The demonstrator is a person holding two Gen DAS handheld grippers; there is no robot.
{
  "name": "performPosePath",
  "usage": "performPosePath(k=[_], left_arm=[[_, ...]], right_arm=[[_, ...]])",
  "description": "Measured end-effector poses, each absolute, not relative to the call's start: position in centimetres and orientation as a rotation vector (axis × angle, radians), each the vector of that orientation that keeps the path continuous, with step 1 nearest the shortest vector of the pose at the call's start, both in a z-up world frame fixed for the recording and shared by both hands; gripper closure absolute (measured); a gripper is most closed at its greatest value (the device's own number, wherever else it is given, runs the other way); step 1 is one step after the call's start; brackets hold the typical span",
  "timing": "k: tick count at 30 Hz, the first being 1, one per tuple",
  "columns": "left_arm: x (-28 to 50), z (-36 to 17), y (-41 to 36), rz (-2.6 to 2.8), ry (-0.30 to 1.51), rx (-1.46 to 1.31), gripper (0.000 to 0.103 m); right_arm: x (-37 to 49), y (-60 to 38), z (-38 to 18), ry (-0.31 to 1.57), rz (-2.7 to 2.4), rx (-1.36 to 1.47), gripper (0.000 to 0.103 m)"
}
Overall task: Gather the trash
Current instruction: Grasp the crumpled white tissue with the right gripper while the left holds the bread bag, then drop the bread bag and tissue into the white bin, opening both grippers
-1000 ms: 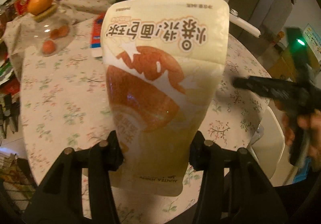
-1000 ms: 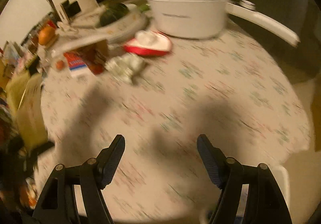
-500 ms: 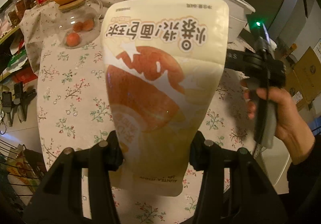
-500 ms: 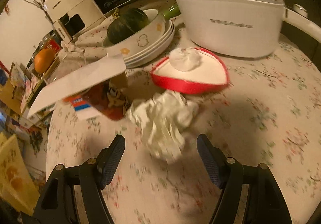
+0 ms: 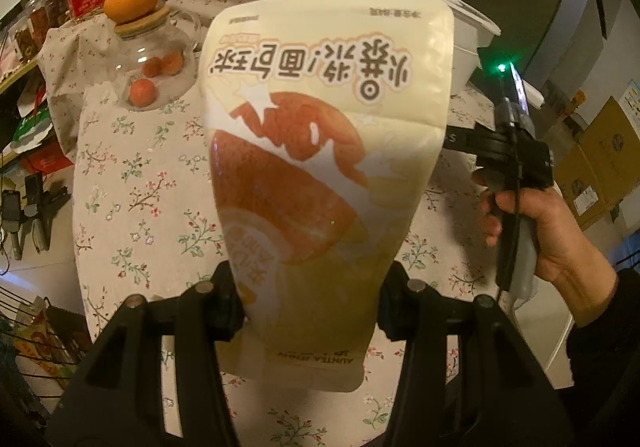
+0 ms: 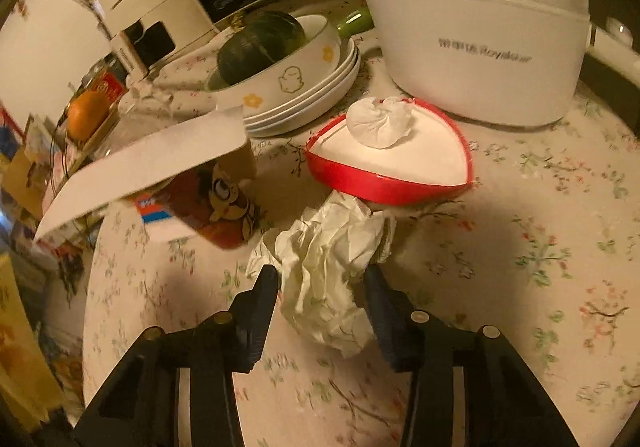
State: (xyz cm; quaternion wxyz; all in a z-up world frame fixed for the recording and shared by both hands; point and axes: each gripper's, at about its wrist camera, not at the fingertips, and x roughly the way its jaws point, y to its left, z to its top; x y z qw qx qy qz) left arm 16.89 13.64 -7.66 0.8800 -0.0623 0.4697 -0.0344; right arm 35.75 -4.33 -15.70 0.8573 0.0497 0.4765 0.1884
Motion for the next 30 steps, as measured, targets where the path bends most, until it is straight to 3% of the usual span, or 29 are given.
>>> performPosePath(k=[19,30], left_arm=[[15.0,-8.2,6.0,-0.279,0.989,0.004,0.051],[15.2,-8.5,-0.1,-0.393,0.996,0.096,0.051]], right_arm=[[23.2,-16.3,-9.7,1.023,0.326,0.097,0.058],[18.2,-25.1,-8.9,1.064,0.18,0.152,0.058]])
